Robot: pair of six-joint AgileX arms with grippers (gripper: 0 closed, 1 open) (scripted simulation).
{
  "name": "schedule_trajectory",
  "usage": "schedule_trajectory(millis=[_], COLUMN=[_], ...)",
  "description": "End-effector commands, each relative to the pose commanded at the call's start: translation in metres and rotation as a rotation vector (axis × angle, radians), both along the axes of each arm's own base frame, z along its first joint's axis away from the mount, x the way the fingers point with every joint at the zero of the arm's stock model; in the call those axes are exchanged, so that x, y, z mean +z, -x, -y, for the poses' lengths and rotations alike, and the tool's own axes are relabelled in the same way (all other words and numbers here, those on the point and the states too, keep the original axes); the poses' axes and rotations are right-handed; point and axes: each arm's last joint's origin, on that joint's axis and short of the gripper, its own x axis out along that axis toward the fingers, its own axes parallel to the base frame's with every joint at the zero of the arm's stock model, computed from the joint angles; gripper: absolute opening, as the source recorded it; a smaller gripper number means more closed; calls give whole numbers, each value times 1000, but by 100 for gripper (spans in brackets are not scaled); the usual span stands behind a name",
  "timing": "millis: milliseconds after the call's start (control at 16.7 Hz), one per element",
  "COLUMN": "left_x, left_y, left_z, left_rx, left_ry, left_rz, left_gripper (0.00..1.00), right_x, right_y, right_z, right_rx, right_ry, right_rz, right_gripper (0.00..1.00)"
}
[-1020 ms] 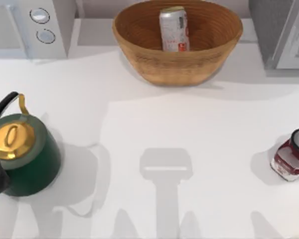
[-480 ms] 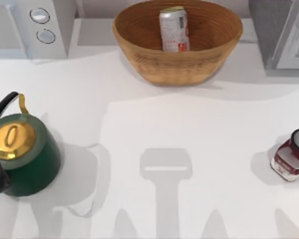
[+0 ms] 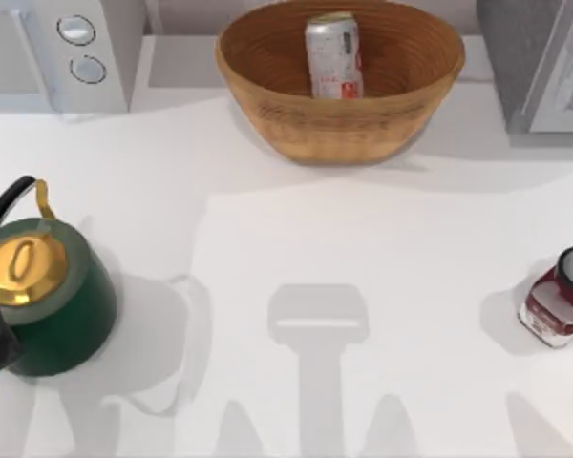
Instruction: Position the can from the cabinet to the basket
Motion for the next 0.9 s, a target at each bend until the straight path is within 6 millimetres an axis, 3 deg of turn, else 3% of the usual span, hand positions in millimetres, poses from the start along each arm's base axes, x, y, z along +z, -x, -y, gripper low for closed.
schedule_trajectory(millis=[180, 420, 660, 900], left_x=[0, 0, 0, 0], left_y=[0, 0, 0, 0], left_z=[0, 0, 0, 0], left_rx=[0, 0, 0, 0], left_ry=[0, 0, 0, 0], left_rz=[0, 0, 0, 0], left_gripper=[100, 100, 100, 100], right_x=[20, 31, 19, -7], right_y=[-16, -41, -54, -48], right_z=[19, 60, 114, 162], right_rx=[3, 18, 31, 13], right_ry=[23, 52, 60, 36], right_rz=[27, 36, 17, -16], right_gripper=[100, 100, 100, 100])
